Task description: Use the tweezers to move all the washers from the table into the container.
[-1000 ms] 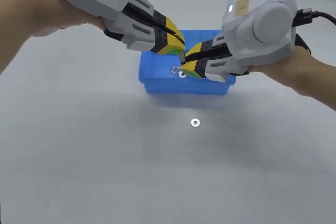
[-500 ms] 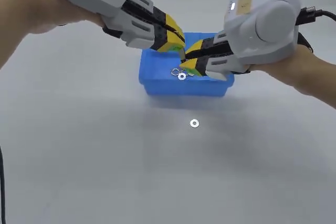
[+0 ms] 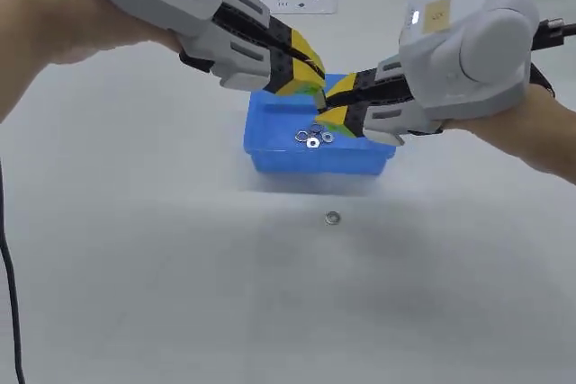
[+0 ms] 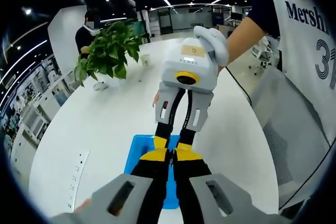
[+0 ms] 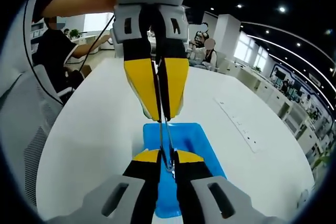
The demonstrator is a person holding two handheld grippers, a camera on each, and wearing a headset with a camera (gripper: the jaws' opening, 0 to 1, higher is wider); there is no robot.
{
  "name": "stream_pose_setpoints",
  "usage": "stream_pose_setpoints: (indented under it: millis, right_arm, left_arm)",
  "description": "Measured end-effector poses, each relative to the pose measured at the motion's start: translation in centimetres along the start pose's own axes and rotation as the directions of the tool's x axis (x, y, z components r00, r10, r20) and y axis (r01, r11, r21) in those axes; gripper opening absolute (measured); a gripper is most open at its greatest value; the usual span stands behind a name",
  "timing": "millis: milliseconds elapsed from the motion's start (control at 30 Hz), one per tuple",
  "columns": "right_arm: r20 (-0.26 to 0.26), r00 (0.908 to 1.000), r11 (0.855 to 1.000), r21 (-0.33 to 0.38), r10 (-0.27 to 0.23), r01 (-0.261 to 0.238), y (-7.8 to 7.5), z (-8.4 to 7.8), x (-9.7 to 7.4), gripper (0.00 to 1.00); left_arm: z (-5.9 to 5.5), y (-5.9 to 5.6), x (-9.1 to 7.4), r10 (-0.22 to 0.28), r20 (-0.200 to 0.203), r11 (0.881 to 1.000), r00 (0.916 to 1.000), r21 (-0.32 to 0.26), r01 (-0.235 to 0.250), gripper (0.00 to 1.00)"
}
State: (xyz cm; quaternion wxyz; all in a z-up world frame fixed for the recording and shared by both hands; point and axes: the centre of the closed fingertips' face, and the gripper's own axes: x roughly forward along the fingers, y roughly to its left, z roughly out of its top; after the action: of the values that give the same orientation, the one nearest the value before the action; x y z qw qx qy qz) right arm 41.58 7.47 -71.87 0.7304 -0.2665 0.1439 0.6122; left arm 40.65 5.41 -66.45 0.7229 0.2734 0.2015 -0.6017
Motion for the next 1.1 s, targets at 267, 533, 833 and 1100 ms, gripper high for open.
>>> stream_pose_setpoints:
  millis: [267,533,833,1100]
  right_arm:
    - [-0.010,0.9998,0.999,-0.040,0.017,-0.017,2.2,0.4,-1.4,0.11]
    - [-0.012,0.9997,0.999,-0.038,0.021,-0.022,3.9,0.3,-2.1,0.11]
    - [-0.030,0.9982,0.999,-0.014,0.051,-0.051,6.3,-1.2,-2.2,0.11]
    - [-0.043,0.9961,0.997,0.015,0.076,-0.076,7.8,-2.5,-2.3,0.12]
  left_arm:
    - [1.6,-3.1,-0.3,-0.014,-0.004,1.000,0.9999,0.024,0.014,0.06]
    - [1.7,-4.5,-0.2,-0.028,-0.007,0.999,0.9996,0.026,0.028,0.06]
    - [1.2,-6.9,0.9,-0.066,-0.016,0.998,0.9977,0.009,0.066,0.06]
    - [0.7,-8.6,1.8,-0.085,-0.005,0.996,0.9964,-0.010,0.085,0.06]
